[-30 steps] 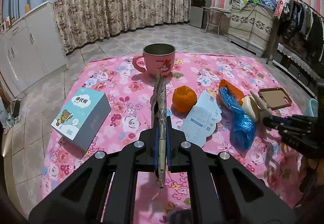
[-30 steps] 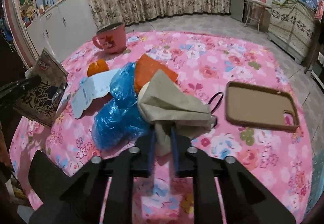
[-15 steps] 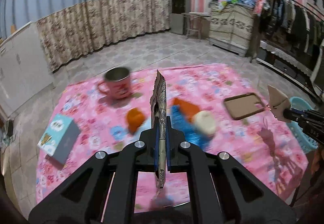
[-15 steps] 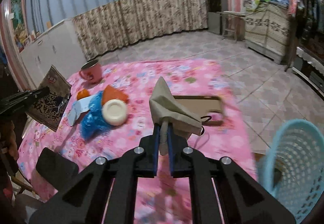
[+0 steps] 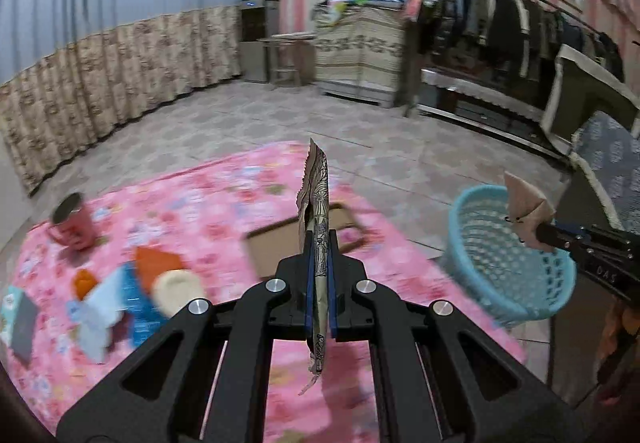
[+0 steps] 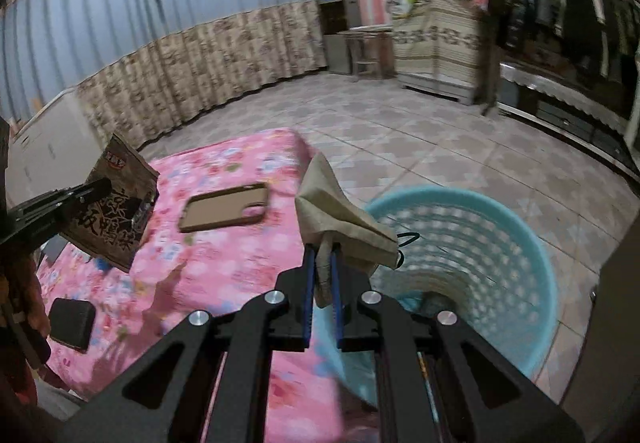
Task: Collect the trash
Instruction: 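Carry the snack bag and beige cloth over the blue basket and release both, then move both open tools back over the table toward the receipt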
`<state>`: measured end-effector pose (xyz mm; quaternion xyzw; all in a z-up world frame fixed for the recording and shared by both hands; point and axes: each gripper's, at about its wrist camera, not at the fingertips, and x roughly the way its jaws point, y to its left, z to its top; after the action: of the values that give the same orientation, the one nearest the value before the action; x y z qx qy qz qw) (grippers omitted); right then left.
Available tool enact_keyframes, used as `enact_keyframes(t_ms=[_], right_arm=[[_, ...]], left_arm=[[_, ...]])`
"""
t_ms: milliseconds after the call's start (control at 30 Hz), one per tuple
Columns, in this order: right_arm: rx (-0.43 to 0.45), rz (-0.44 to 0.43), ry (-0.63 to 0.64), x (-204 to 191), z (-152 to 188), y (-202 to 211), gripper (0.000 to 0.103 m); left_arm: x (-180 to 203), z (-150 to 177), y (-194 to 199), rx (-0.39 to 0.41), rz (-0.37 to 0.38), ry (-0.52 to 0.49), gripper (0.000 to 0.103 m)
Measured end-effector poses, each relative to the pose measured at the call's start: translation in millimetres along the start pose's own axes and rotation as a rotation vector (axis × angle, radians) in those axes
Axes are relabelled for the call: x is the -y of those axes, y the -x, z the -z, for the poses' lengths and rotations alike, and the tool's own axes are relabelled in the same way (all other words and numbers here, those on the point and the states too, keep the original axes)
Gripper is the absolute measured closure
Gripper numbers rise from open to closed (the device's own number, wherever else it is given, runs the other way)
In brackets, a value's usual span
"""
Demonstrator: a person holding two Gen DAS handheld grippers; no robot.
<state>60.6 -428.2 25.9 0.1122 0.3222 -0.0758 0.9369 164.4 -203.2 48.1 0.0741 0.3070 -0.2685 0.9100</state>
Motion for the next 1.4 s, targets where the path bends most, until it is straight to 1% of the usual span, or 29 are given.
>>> enact_keyframes(t_ms=[233,433,600,900,1000,1067,1100,1133,1167,1200,1233,1267,1333,1367,1400], right_arm=[[0.019,0.076,-0.060,47.8,7.8,6.3,0.095],[0.035,0.126,-0.083,70.1,8.8,4.2,0.095],[0.045,0.148,-0.087,81.1,8.8,0.2,0.095],[0.047,0.157,-0.114,94.7,11.9,1.6,0.095],[0.043,0.162,-0.123,98.2,12.6,0.5,0.095],[0.040,0.165,-0.127,98.9,13.9,0.3,0.095],[0.038,0.166,-0.127,98.2,14.7,0.4,0.095],[0.036,0.168,-0.127,98.8,14.6,-0.4,0.095],[0.034,0.169,-0.127,97.8,15.5,-0.6,0.095],[0.033,0.169,-0.128,97.4,15.9,-1.2,0.095],[0.033,0.168,-0.129,97.4,16.0,-1.5,0.095],[0.033,0.167,-0.129,98.1,16.2,-1.6,0.095],[0.030,0.164,-0.126,97.1,16.8,-2.8,0.095],[0.027,0.162,-0.125,95.6,15.9,-4.5,0.095],[0.025,0.160,-0.122,93.8,16.9,-5.7,0.095]], left_arm=[[58.4,-5.1,-32.0,-0.033,0.119,0.013,0.099],[99.3,-10.9,-51.0,-0.032,0.166,-0.007,0.099],[127.5,-19.0,-62.6,-0.031,0.204,-0.018,0.099],[168.6,-25.6,-75.5,-0.027,0.263,-0.068,0.099],[178.6,-24.9,-83.1,-0.038,0.276,-0.073,0.097],[181.6,-25.0,-85.5,-0.047,0.285,-0.076,0.091],[181.1,-24.6,-85.5,-0.046,0.281,-0.078,0.080],[180.1,-25.0,-84.3,-0.039,0.264,-0.082,0.065],[178.5,-25.1,-82.8,-0.034,0.251,-0.082,0.058],[177.1,-26.0,-82.0,-0.030,0.245,-0.081,0.047],[173.5,-26.4,-79.6,-0.026,0.234,-0.077,0.040],[169.6,-26.8,-77.2,-0.021,0.220,-0.071,0.036],[160.4,-27.2,-71.9,-0.009,0.195,-0.062,0.024],[155.9,-28.0,-70.3,-0.005,0.186,-0.060,0.021],[151.0,-28.3,-67.8,-0.001,0.174,-0.059,0.015]])
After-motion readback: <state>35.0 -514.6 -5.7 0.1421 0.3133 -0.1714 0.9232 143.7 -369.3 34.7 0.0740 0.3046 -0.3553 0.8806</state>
